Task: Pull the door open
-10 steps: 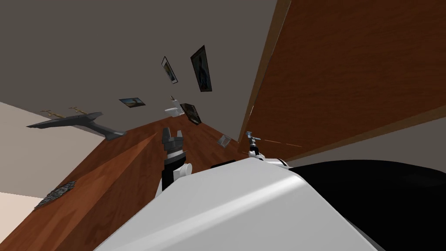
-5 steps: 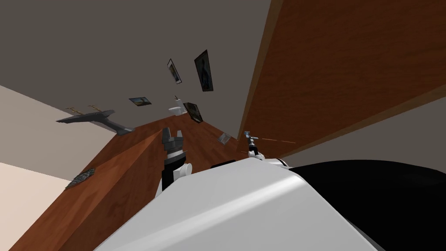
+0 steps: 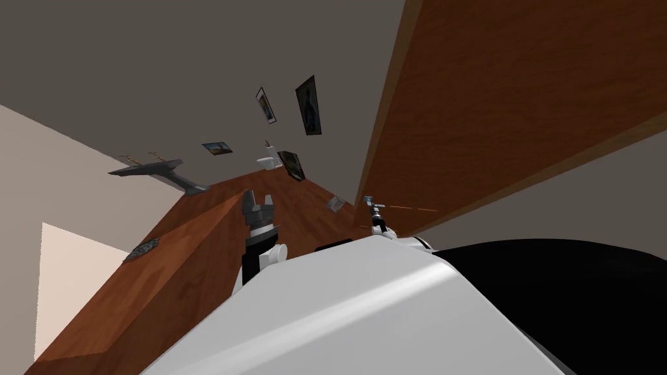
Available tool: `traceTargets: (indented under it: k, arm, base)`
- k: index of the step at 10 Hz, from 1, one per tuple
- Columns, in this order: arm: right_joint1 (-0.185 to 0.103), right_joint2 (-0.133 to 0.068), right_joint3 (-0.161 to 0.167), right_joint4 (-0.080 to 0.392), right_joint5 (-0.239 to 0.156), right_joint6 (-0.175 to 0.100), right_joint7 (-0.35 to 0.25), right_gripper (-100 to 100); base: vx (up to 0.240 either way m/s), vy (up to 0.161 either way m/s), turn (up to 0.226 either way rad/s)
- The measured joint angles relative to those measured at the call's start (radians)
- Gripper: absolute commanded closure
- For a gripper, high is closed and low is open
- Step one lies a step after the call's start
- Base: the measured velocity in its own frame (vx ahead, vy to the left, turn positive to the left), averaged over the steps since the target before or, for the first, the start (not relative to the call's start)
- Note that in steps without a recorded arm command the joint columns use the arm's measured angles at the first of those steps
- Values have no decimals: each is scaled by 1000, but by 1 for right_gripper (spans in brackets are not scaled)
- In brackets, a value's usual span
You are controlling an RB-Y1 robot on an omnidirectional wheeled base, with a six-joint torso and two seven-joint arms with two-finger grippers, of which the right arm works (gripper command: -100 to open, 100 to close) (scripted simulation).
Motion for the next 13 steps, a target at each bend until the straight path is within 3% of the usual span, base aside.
traceTargets:
  k: [3,4,5,6,8,10,11,13]
  arm:
    - [-7,-19,44,31,18,-27,-39,100]
    - [6,-22,56,13,22,-23,-48,100]
    - [-13,-27,66,51,26,-40,-57,100]
    - [-11,-26,70,52,28,-45,-61,100]
    - [-2,-24,73,37,30,-35,-62,100]
    - [0,-36,86,29,39,-45,-79,100]
    - [26,-36,95,-15,45,-32,-87,100]
    - [7,-43,109,38,55,-58,-104,100]
  base:
    - [-230,-2,89]
    - [-201,-20,57]
    - [-135,-22,25]
    - [-43,-12,-1]
    - [-75,-22,43]
    - [-215,-50,106]
    - [-125,-16,31]
    - [-177,-16,83]
